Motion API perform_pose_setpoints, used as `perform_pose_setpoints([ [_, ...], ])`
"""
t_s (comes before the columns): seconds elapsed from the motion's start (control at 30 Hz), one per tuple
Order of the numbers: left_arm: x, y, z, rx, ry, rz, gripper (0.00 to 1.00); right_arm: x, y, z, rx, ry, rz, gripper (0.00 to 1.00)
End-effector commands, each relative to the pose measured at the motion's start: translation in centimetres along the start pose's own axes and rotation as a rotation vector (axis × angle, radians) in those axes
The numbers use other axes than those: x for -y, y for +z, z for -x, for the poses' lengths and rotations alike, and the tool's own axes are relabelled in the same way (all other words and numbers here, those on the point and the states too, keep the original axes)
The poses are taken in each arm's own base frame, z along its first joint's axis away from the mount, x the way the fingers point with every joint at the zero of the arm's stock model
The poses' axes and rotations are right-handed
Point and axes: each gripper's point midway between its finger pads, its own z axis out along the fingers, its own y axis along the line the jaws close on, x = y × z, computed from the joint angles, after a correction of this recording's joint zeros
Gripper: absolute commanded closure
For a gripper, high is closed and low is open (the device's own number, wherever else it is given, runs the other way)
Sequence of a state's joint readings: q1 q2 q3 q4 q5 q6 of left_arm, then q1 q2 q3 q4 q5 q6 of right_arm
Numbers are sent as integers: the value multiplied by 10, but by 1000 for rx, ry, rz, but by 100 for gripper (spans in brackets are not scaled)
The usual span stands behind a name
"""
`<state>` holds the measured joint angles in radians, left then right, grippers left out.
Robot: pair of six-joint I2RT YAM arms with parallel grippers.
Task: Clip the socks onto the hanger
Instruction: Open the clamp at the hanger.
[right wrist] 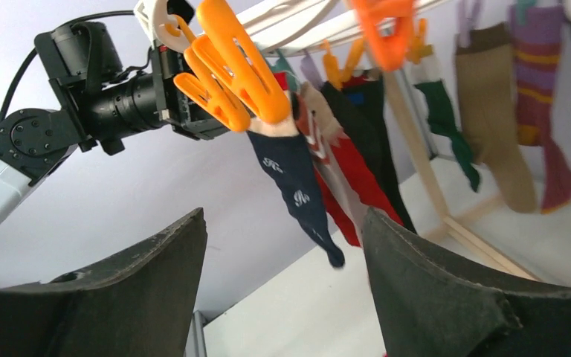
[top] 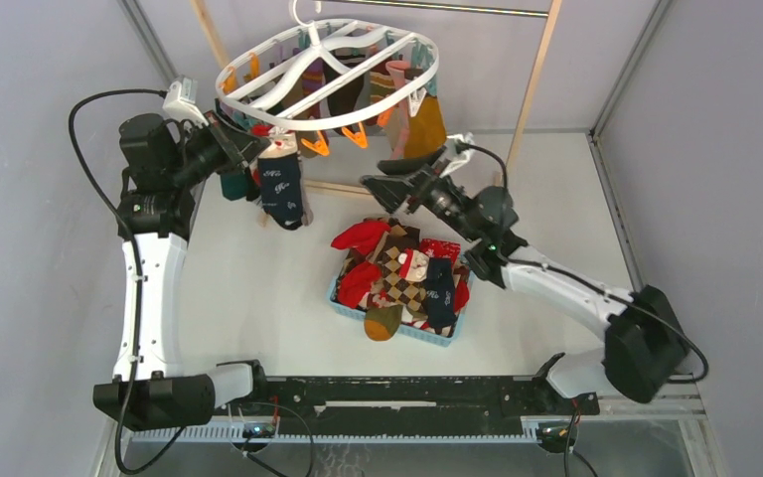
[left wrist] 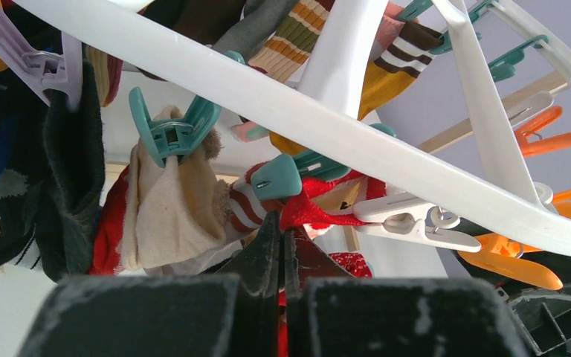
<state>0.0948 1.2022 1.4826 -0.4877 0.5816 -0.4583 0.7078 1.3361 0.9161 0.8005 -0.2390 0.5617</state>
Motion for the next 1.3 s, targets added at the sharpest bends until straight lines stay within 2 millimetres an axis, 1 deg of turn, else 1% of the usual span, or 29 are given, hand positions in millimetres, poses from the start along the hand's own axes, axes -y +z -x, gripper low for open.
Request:
perform_pose_setpoints([
  [0.0, 12, -13, 22, 67, 24, -13, 100, -45, 36, 20, 51, -49, 213, 20],
  [0.07, 16, -15, 21, 62, 22, -27, 100, -54, 52, 26, 73, -31, 279, 19],
  [0.13, 17, -16, 21, 61, 24, -33, 100, -56, 63, 27, 94, -3, 317, 15],
  [0.23, 20, -17, 20, 59, 25, -40, 100, -54, 75, 29, 124, 41, 338, 10],
  [0.33, 22, -18, 19, 54, 24, -49, 100, -50, 83, 26, 135, 74, 354, 8],
  [0.53, 23, -19, 18, 50, 23, -53, 100, -52, 87, 27, 155, 113, 386, 8],
  [0.63, 23, -20, 17, 50, 22, -55, 100, -58, 88, 33, 170, 134, 430, 11],
  [0.77, 25, -22, 17, 52, 30, -56, 100, -65, 89, 34, 168, 151, 463, 15],
  [0.93, 26, -24, 18, 55, 36, -56, 100, -67, 90, 30, 152, 168, 474, 19],
  [1.17, 29, -26, 19, 59, 44, -61, 100, -74, 92, 22, 123, 176, 493, 22],
  [1.27, 28, -28, 19, 60, 48, -58, 100, -76, 92, 17, 111, 182, 497, 26],
])
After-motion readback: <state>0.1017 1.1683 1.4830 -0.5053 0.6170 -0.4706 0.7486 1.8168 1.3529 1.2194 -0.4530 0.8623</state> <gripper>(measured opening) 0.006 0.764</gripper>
